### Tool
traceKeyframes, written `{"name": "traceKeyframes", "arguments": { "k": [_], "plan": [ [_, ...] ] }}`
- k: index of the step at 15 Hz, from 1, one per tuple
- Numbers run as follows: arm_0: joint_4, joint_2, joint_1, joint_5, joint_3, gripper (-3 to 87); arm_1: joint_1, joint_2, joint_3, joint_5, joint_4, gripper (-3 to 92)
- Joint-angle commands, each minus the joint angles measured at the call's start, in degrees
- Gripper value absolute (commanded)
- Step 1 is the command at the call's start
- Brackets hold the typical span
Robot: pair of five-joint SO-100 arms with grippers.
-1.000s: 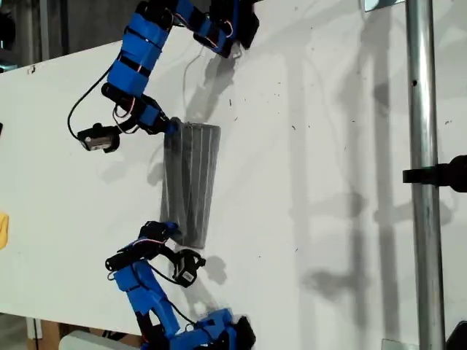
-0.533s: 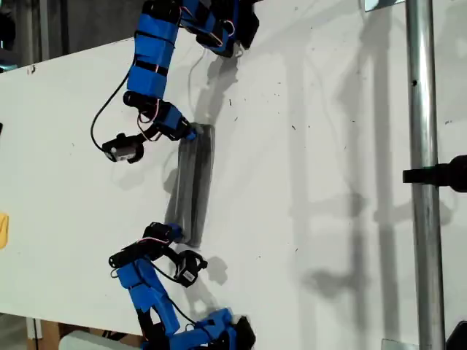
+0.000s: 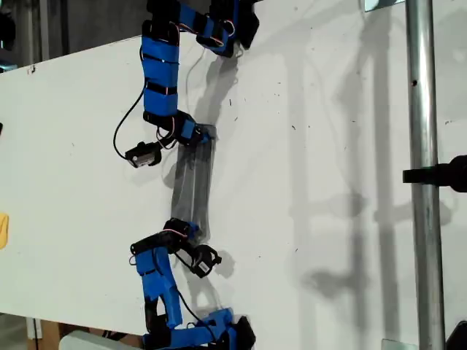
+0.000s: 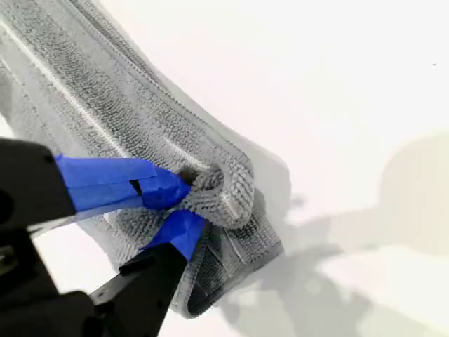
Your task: Grasp corners of a towel and fold twice.
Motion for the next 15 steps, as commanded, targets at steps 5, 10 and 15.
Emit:
{"name": "traceKeyframes", "arguments": {
  "k": [5,10,15],
  "plan": [
    [7.21,7.29,-8.44,-2.02,1.14,21.6,4.48,6.94,-0.70,-0.35,7.82,39.7],
    [16.52,28.74,-7.91,-7.29,6.68,23.8,12.22,35.33,9.32,12.04,21.09,39.0],
    [11.51,66.18,11.25,-19.34,31.82,20.3,4.83,66.71,22.41,35.07,24.61,30.3]
  ]
}}
